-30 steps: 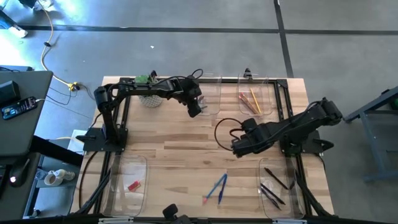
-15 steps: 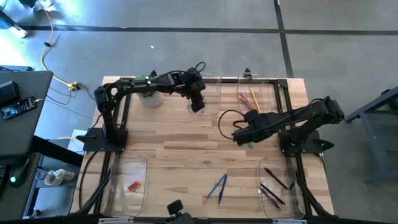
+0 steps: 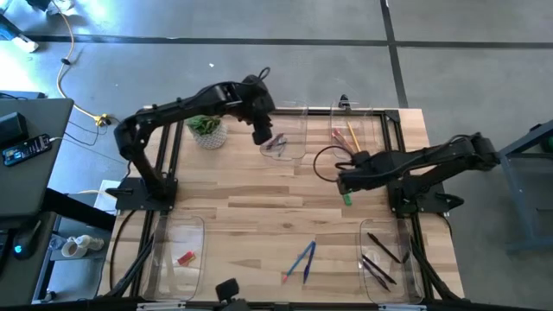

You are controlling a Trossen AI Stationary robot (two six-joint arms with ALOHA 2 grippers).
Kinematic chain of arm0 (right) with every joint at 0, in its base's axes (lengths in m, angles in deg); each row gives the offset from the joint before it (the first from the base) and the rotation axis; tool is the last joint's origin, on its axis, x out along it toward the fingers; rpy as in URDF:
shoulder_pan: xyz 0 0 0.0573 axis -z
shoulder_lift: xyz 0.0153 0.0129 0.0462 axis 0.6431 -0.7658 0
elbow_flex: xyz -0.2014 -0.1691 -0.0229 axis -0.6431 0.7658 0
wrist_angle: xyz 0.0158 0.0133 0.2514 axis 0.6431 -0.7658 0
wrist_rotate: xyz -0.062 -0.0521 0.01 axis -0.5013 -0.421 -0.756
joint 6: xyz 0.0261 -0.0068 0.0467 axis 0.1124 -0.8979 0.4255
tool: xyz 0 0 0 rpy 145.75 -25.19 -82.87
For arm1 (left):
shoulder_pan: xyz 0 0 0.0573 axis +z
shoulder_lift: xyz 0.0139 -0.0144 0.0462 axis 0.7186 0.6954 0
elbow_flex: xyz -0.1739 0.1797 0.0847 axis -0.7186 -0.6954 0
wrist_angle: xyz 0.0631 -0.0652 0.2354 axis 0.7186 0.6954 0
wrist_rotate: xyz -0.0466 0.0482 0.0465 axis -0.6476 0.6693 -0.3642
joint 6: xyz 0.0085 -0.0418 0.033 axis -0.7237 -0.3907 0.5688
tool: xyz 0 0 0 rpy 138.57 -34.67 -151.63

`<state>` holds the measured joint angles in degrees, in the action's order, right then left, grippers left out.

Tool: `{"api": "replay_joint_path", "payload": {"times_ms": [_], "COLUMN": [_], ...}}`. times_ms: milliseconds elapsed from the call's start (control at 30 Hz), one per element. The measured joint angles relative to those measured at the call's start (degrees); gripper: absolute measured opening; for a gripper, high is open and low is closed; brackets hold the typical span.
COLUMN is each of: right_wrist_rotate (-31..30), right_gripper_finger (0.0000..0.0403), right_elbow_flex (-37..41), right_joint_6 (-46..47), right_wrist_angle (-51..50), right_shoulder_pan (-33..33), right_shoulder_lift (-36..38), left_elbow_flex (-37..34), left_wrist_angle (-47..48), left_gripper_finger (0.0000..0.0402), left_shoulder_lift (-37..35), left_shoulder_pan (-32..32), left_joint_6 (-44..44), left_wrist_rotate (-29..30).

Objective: Sort crayons/erasers/pens/pencils in bins
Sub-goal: Put the dark green eraser into the bottom left transparent bin

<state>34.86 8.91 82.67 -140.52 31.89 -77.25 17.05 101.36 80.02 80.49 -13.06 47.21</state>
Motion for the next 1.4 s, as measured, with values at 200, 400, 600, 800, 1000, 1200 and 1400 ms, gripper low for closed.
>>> {"api": "replay_joint_path", "payload": {"times_ms": [200,400,600,800,1000,1200,1400], "right_wrist_rotate": [4.8,6.9,10.6,11.8,11.7,11.7,11.6], "right_gripper_finger": [0.0123,0.0177,0.0214,0.0208,0.0192,0.0182,0.0176], "right_elbow_flex": [4.6,9.8,14.0,15.1,14.9,14.9,14.6], "right_joint_6": [-1.5,-1.4,-0.8,-1.4,-3.6,-3.7,-3.8], "right_wrist_angle": [6.5,16.3,22.8,24.5,26.5,26.1,26.4], "right_shoulder_pan": [0.8,0.8,1.0,1.0,1.0,1.0,1.0], "right_shoulder_lift": [0.0,-0.5,-2.2,-6.9,-12.5,-16.1,-18.2], "left_elbow_flex": [0.0,-0.1,-1.3,-13.2,-20.2,-21.6,-21.6], "left_wrist_angle": [9.1,12.6,13.5,6.5,0.7,0.9,1.1], "left_gripper_finger": [0.0085,0.0085,0.0085,0.0085,0.0085,0.0085,0.0085], "left_shoulder_lift": [-3.3,-5.2,-7.1,-12.4,-17.4,-20.1,-20.3], "left_shoulder_pan": [0.1,-1.2,-2.3,-3.4,-3.9,-3.9,-3.9], "left_joint_6": [0.0,-0.1,-1.7,-6.4,-10.6,-11.7,-12.0], "left_wrist_rotate": [-0.3,-0.5,-0.4,-0.5,-0.4,-0.3,0.0]}}
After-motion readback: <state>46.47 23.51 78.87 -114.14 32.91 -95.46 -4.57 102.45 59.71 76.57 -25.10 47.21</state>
